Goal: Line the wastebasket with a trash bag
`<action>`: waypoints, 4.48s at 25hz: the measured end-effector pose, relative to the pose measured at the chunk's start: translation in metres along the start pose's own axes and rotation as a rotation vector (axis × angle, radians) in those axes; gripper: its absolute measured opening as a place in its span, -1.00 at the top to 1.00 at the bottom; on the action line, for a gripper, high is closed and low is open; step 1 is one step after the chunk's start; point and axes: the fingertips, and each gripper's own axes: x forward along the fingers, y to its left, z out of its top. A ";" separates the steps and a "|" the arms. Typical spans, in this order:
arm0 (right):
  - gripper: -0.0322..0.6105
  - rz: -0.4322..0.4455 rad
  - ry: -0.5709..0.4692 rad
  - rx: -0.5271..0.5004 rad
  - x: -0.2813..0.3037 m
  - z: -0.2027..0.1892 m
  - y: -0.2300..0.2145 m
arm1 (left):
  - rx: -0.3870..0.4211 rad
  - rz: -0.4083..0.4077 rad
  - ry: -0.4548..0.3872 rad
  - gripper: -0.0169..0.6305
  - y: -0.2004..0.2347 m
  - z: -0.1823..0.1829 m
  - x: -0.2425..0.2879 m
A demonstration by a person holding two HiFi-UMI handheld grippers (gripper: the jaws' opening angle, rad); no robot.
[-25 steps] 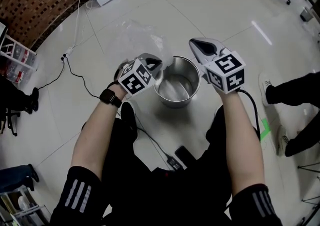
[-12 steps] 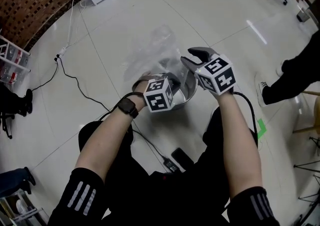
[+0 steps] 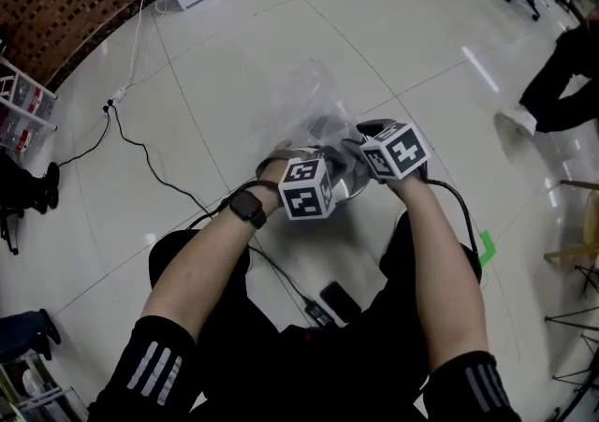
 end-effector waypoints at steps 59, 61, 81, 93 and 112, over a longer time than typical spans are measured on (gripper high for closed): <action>0.81 0.110 0.579 -0.614 0.146 -0.123 0.058 | -0.533 0.173 0.286 0.96 0.104 -0.154 -0.060; 0.54 0.139 0.565 -0.571 0.141 -0.118 0.061 | -0.535 0.155 0.303 0.96 0.102 -0.160 -0.055; 0.49 0.035 0.026 -0.273 0.037 0.045 0.011 | -0.423 -0.005 0.275 0.96 0.063 -0.123 -0.032; 0.54 0.145 0.471 -0.306 0.132 -0.091 0.024 | -0.318 -0.158 0.305 0.96 0.004 -0.119 0.019; 0.43 0.156 0.184 -0.291 0.030 -0.025 -0.004 | -0.525 -0.114 0.148 0.96 0.028 -0.100 0.004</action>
